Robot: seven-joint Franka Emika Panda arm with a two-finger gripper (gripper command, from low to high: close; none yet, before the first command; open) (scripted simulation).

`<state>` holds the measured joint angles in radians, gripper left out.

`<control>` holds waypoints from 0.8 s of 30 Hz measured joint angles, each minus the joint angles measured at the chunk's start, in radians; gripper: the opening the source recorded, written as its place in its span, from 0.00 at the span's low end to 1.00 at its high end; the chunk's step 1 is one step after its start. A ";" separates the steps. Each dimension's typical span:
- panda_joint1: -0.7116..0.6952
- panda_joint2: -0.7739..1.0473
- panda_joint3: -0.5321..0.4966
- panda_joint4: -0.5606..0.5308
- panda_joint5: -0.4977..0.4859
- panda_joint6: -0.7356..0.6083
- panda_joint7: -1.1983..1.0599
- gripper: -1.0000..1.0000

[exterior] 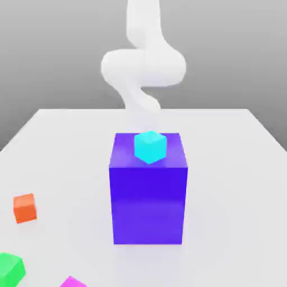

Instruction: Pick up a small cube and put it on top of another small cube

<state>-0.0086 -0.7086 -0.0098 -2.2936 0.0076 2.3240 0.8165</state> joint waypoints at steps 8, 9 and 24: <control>-0.029 0.296 -0.031 0.021 0.026 0.077 0.052 0.50; -0.033 0.333 -0.034 0.023 0.029 0.087 0.059 0.50; -0.096 0.876 -0.082 0.061 0.070 0.231 0.160 0.50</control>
<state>-0.1051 0.1674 -0.0915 -2.2323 0.0779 2.5547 0.9760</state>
